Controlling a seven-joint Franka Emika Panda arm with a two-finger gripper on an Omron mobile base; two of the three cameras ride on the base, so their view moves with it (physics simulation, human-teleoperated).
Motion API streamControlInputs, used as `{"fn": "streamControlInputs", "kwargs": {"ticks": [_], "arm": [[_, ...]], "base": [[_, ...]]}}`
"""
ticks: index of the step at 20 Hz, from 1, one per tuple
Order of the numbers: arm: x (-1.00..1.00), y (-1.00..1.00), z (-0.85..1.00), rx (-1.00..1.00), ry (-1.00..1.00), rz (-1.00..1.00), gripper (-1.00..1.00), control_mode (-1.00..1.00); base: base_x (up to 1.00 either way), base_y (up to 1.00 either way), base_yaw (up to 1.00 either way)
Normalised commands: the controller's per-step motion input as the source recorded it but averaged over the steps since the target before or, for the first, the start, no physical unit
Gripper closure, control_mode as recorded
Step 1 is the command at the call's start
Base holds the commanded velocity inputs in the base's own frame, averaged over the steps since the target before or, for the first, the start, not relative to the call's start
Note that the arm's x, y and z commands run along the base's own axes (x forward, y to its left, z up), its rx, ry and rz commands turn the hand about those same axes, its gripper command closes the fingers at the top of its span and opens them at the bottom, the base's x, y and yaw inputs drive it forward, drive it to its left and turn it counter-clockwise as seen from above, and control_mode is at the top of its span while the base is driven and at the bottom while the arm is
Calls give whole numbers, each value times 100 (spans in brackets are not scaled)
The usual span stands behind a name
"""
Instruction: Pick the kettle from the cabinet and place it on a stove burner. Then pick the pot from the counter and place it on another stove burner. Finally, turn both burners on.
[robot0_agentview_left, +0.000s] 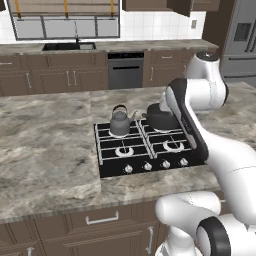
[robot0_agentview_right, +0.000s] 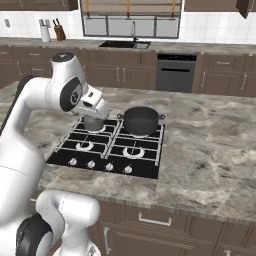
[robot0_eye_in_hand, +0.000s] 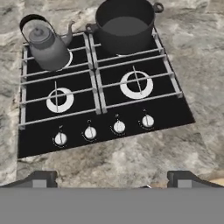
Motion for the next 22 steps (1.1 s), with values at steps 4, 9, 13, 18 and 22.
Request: {"fn": "streamControlInputs", "kwargs": {"ticks": [4, 9, 13, 18, 22], "arm": [[-27, 0, -42, -8, 0, 12, -100, -100], [-24, 0, -31, -1, 0, 9, -100, -100], [-18, 1, -25, 0, 2, 8, -100, -100], [-22, 7, -24, 0, 1, 6, -100, -100], [-12, 21, -16, 0, 3, 8, -100, -100]], "base": [[0, 0, 0], [0, 0, 0], [0, 0, 0], [0, 0, 0], [0, 0, 0]]}}
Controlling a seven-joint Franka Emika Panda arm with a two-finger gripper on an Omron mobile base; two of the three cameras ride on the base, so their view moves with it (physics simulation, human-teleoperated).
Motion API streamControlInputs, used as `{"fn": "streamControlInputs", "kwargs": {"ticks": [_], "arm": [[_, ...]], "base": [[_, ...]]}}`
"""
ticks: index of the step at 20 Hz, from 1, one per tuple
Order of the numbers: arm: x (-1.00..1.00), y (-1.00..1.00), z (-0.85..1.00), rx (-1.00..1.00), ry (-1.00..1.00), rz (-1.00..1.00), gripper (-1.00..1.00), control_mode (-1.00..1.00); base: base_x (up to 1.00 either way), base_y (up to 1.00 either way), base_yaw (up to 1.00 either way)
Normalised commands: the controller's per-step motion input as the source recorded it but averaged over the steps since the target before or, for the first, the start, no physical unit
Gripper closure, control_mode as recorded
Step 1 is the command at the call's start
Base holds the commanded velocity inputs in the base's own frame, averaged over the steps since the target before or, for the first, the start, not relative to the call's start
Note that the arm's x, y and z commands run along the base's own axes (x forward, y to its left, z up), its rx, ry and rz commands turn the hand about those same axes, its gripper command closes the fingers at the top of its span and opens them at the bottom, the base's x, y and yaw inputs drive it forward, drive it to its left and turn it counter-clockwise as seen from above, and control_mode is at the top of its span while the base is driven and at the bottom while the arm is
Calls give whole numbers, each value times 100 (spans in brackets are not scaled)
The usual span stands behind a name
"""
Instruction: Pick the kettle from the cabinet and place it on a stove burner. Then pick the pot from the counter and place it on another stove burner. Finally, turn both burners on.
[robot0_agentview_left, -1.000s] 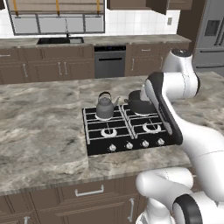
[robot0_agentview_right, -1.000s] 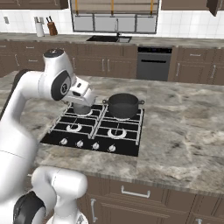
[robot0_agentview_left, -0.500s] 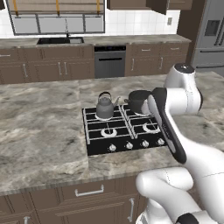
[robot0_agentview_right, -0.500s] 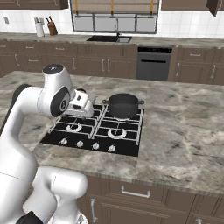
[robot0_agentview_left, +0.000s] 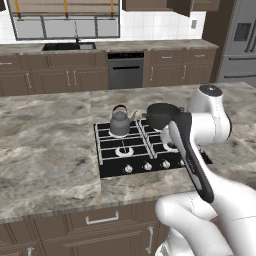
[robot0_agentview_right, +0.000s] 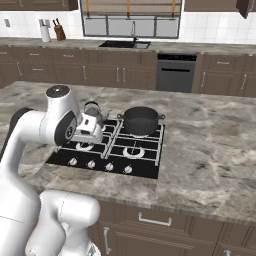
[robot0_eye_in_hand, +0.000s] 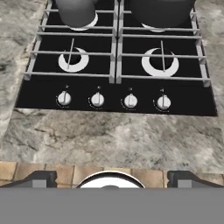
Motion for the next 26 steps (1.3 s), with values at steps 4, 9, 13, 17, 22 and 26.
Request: {"fn": "streamControlInputs", "kwargs": {"ticks": [4, 9, 13, 17, 22, 26], "arm": [[-6, 29, -17, 0, 5, 5, -100, -100], [2, 22, -19, 0, 5, 0, -100, -100], [7, 8, -21, 0, 7, 0, -100, -100], [8, 0, -24, 0, 8, 0, -100, -100], [11, 1, -18, 0, 8, 0, -100, -100], [10, 8, -13, 0, 7, 0, -100, -100]], "base": [[0, 0, 0], [0, 0, 0], [0, 0, 0], [0, 0, 0], [0, 0, 0], [0, 0, 0]]}}
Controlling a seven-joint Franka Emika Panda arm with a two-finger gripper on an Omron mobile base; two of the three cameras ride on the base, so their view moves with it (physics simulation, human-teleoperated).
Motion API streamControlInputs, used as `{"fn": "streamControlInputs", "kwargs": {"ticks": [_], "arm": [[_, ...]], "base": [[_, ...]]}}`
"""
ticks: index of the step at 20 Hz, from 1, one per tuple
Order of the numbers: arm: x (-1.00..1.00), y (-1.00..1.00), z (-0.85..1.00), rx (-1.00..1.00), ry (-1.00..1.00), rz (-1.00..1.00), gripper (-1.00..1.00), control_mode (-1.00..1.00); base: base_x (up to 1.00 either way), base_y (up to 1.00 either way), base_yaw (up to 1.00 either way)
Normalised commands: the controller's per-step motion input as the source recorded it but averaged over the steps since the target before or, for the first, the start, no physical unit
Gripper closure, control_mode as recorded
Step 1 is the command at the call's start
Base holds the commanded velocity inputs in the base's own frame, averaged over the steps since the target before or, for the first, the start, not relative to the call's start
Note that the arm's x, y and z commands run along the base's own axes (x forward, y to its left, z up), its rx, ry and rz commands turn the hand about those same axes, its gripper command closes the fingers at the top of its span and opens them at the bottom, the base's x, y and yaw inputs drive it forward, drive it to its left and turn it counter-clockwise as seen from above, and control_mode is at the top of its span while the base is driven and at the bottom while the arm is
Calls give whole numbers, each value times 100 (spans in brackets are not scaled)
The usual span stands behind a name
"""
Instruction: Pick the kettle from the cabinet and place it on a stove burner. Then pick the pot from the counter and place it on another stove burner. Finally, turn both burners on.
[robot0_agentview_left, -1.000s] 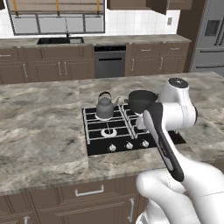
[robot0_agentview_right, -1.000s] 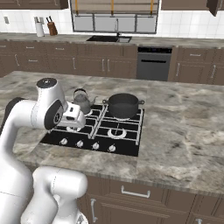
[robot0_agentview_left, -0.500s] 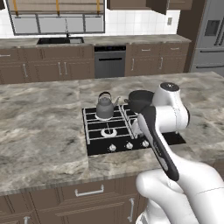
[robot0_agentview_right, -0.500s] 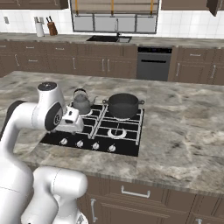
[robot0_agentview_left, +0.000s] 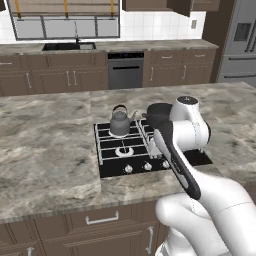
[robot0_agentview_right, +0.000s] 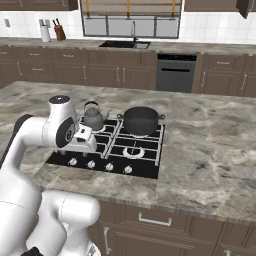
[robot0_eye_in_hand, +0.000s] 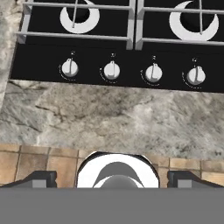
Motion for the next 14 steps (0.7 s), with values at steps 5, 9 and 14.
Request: {"fn": "streamControlInputs", "kwargs": {"ticks": [5, 9, 14], "arm": [[11, 12, -13, 0, 8, 0, -100, -100], [13, 3, -16, 0, 6, 0, -100, -100], [15, 0, -19, 0, 3, 0, -100, -100]], "base": [[0, 0, 0], [0, 0, 0], [0, 0, 0]]}}
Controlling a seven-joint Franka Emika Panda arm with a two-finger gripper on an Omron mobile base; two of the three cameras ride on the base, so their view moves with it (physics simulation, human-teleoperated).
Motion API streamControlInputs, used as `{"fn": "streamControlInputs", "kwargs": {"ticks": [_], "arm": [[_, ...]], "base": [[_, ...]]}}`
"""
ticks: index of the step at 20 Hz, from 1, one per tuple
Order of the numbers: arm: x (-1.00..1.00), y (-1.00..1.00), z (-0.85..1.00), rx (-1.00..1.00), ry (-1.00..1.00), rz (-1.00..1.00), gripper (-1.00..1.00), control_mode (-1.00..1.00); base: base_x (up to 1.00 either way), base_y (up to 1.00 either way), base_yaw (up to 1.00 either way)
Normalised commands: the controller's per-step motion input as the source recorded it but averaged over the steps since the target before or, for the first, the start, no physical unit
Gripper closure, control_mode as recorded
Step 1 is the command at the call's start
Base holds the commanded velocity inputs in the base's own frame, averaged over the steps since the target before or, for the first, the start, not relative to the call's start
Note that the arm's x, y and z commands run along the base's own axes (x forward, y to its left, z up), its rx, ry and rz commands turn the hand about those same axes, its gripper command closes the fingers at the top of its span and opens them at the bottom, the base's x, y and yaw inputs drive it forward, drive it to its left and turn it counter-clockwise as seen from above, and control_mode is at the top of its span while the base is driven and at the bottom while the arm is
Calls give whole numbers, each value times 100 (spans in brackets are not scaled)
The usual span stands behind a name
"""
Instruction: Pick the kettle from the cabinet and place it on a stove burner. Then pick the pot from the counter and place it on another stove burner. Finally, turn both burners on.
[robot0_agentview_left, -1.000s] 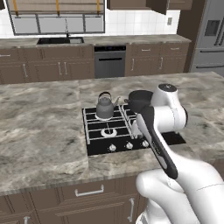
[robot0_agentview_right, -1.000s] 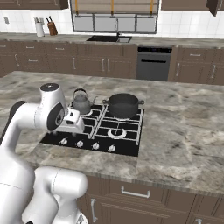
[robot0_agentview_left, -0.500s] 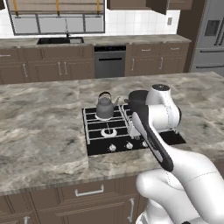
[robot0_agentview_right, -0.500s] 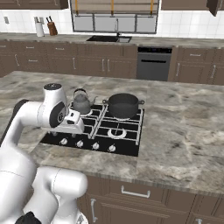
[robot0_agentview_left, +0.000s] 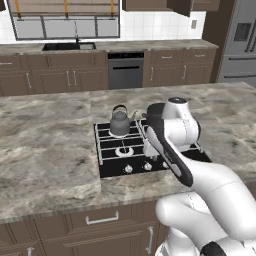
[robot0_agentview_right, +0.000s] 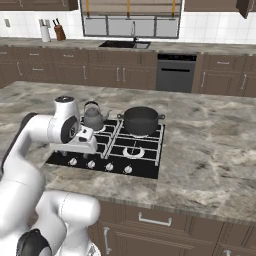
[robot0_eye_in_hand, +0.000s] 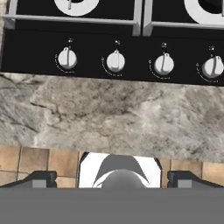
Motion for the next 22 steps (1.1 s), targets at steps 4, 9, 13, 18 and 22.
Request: {"fn": "streamControlInputs", "kwargs": {"ticks": [4, 9, 13, 18, 22], "arm": [[20, 0, -23, 0, 0, 0, -100, -100], [23, 0, -21, 0, 0, 0, -100, -100], [24, 0, -19, 0, 1, 0, -100, -100], [24, 0, -18, 0, 1, 0, -100, -100], [29, 5, -17, 0, 1, 0, -100, -100]], "base": [[0, 0, 0], [0, 0, 0], [0, 0, 0], [0, 0, 0], [0, 0, 0]]}}
